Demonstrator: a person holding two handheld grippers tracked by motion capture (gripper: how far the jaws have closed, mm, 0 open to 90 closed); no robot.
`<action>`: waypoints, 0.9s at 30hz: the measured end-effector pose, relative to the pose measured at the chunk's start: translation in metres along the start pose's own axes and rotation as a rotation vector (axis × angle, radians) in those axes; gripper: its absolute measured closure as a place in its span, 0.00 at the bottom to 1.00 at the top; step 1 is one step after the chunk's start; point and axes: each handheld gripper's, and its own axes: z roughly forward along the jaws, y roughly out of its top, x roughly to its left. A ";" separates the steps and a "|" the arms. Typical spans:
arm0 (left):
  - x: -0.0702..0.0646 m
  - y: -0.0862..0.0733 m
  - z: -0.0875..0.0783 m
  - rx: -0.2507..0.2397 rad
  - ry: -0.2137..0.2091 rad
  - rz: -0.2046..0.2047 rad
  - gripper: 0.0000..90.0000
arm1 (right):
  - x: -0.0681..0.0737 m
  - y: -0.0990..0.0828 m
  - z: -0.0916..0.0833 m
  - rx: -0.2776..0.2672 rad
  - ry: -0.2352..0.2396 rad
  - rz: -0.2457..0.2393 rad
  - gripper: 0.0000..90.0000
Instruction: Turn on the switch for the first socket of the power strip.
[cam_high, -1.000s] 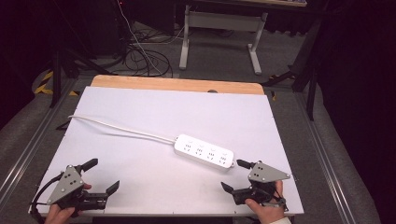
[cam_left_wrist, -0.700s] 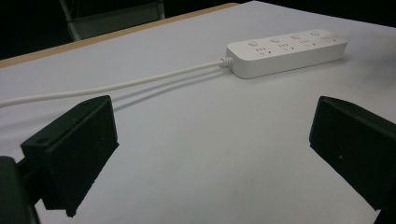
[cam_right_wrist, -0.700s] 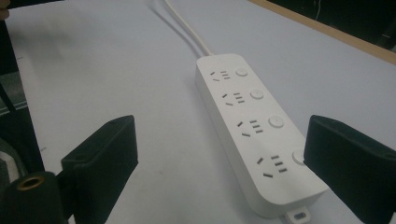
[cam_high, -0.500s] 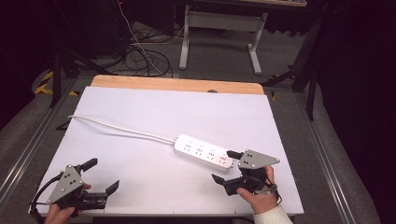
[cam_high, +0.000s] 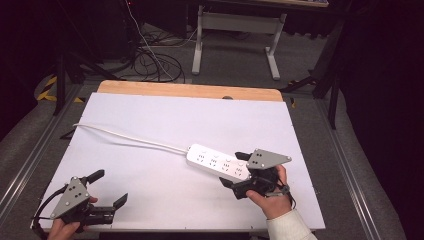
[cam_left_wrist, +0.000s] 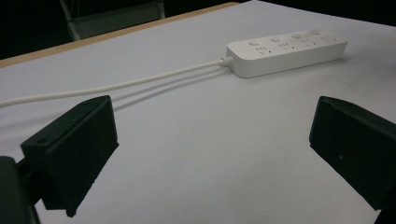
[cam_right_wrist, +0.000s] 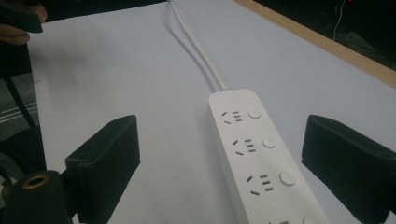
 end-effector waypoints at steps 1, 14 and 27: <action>0.000 0.000 0.000 -0.001 -0.001 -0.006 0.02 | 0.000 0.001 0.001 0.001 0.001 -0.001 0.13; -0.001 0.000 0.000 -0.002 -0.004 -0.006 0.02 | -0.003 0.023 0.015 0.020 0.023 -0.029 0.13; -0.001 0.000 0.000 -0.001 -0.005 0.001 0.02 | -0.010 0.036 0.031 0.015 0.017 -0.020 0.13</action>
